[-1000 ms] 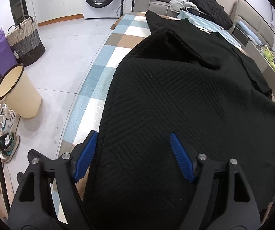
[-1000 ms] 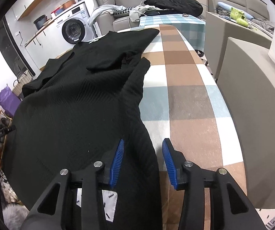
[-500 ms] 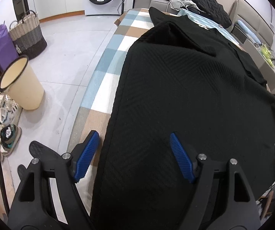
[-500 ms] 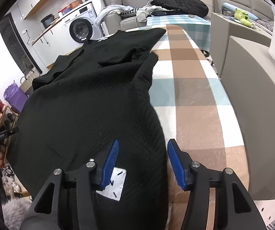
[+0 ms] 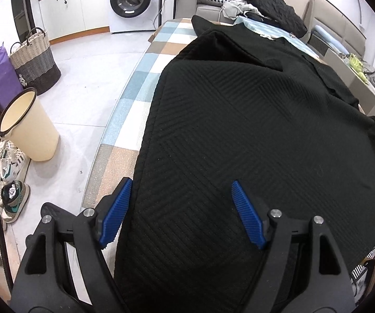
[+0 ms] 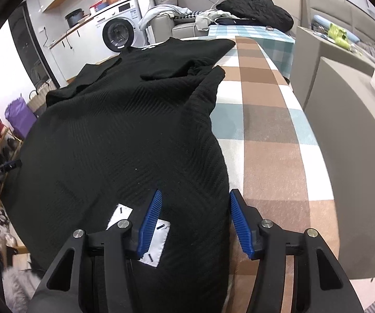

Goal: Fold small clothes

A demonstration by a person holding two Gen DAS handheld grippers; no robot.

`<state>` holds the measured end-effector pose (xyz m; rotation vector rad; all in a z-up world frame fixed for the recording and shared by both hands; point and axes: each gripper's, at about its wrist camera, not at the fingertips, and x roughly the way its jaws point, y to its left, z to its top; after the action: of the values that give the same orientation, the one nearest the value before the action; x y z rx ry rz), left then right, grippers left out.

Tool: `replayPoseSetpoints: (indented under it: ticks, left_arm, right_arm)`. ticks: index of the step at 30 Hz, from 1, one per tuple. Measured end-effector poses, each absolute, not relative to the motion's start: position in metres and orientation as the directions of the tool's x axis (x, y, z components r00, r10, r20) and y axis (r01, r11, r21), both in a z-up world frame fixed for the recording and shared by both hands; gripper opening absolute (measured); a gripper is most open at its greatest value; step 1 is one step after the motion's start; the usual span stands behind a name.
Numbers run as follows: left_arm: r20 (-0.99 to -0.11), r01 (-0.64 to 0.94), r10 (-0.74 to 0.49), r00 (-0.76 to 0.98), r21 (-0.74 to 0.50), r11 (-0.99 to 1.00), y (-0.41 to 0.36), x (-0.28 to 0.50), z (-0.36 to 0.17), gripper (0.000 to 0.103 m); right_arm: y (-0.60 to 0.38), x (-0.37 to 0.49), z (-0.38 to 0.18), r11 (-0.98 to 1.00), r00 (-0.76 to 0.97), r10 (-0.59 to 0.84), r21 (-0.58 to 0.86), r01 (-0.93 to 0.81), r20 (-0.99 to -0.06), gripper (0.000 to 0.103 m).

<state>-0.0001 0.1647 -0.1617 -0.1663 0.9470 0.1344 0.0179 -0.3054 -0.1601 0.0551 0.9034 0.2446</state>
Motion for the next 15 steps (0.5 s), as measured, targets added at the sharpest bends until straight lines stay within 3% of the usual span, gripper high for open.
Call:
replayPoseSetpoints:
  ticks: [10,15]
  left_arm:
    - [-0.793,-0.185,0.001,0.609,-0.141,0.973,0.17,-0.006,-0.16,0.075]
    - [-0.794,-0.17,0.015,0.607,-0.112,0.979,0.163,-0.009,-0.161,0.075]
  right_arm:
    - [-0.314,0.008,-0.16,0.971,0.632,0.237,0.163,-0.174,-0.738,0.056]
    - [-0.316,0.002,-0.16,0.973,0.641,0.23,0.155,-0.171,-0.732,0.058]
